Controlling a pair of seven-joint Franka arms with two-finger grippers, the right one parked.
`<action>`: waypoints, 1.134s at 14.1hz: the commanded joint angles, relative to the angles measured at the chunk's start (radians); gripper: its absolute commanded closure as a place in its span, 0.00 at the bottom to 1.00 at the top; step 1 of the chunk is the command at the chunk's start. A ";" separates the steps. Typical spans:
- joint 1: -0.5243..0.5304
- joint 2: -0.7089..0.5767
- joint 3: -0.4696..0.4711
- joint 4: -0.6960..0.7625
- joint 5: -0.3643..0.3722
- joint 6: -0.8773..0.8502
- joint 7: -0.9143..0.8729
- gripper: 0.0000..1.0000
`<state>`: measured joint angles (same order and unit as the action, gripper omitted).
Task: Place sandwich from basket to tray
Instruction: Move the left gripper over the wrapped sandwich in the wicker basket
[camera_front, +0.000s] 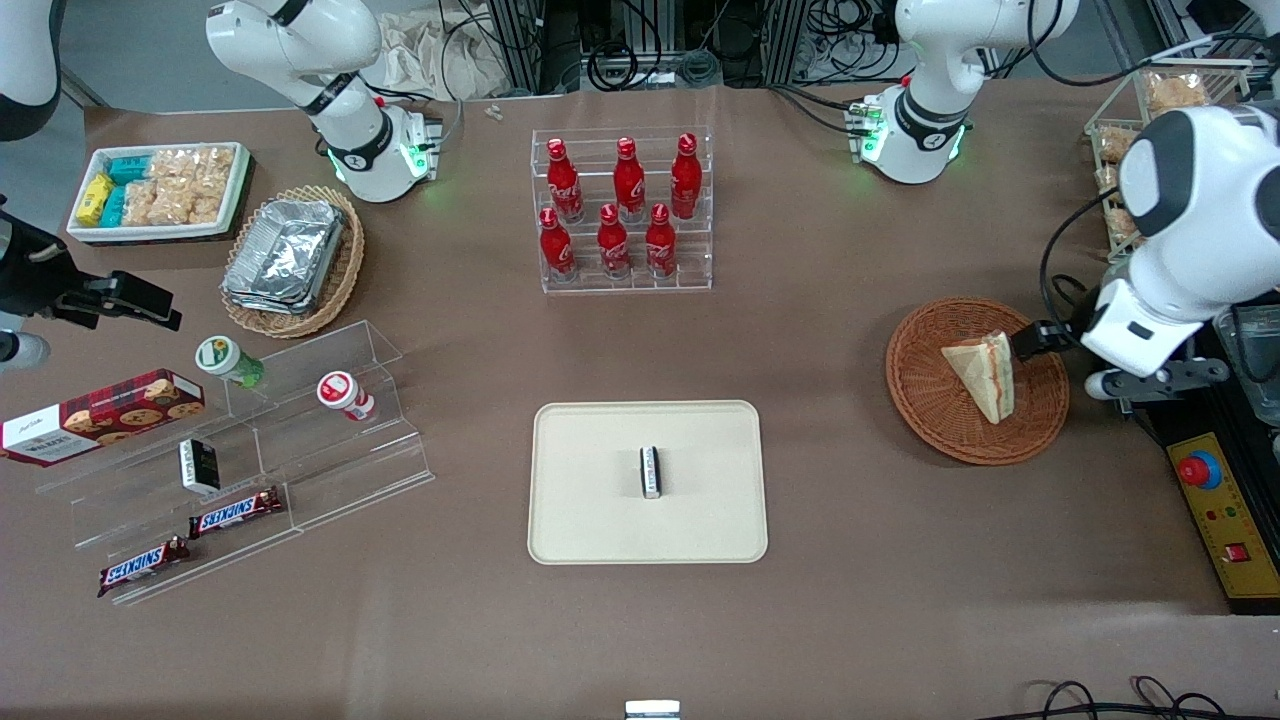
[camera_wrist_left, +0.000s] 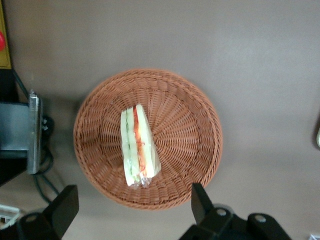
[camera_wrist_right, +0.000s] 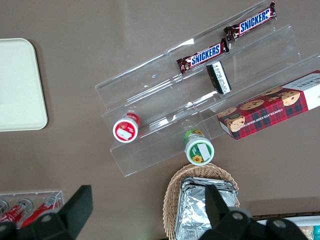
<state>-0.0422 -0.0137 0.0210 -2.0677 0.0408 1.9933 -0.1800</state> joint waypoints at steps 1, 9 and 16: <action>0.005 -0.094 0.000 -0.185 0.019 0.110 -0.111 0.00; 0.019 -0.086 0.002 -0.340 0.019 0.281 -0.187 0.00; 0.064 -0.065 0.002 -0.522 0.019 0.573 -0.187 0.00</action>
<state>0.0112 -0.0621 0.0291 -2.5364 0.0413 2.4975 -0.3450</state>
